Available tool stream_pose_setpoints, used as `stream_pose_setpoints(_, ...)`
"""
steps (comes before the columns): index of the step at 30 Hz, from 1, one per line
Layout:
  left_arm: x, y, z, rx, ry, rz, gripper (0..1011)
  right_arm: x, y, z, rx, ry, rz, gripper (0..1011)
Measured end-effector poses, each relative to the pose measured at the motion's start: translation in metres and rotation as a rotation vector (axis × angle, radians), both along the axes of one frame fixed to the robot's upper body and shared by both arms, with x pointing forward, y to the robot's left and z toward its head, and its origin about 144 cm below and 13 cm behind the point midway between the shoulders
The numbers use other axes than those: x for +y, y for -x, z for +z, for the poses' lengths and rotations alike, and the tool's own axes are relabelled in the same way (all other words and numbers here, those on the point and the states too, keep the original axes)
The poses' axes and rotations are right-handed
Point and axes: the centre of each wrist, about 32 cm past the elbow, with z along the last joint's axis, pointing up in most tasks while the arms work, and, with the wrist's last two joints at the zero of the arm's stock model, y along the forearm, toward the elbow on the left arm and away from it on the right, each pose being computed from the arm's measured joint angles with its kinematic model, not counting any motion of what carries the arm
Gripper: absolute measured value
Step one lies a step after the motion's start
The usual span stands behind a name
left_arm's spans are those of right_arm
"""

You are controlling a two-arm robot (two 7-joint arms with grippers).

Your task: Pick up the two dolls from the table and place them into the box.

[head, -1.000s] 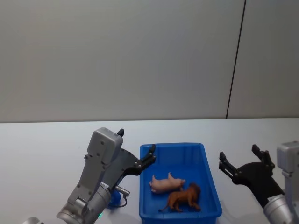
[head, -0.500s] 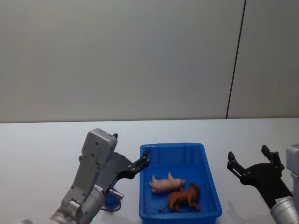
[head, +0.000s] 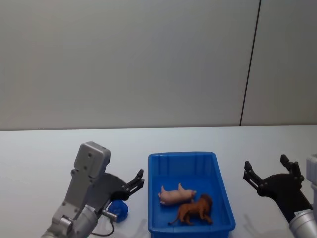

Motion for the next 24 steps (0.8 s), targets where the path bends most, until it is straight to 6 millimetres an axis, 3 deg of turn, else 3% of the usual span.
stream_pose_setpoints(24, 0.029, -0.007, -0.03, 0.202, 0.012, 0.001, 1001, -0.001, 0.001, 0.0, -0.001, 0.0, -0.005, 1001)
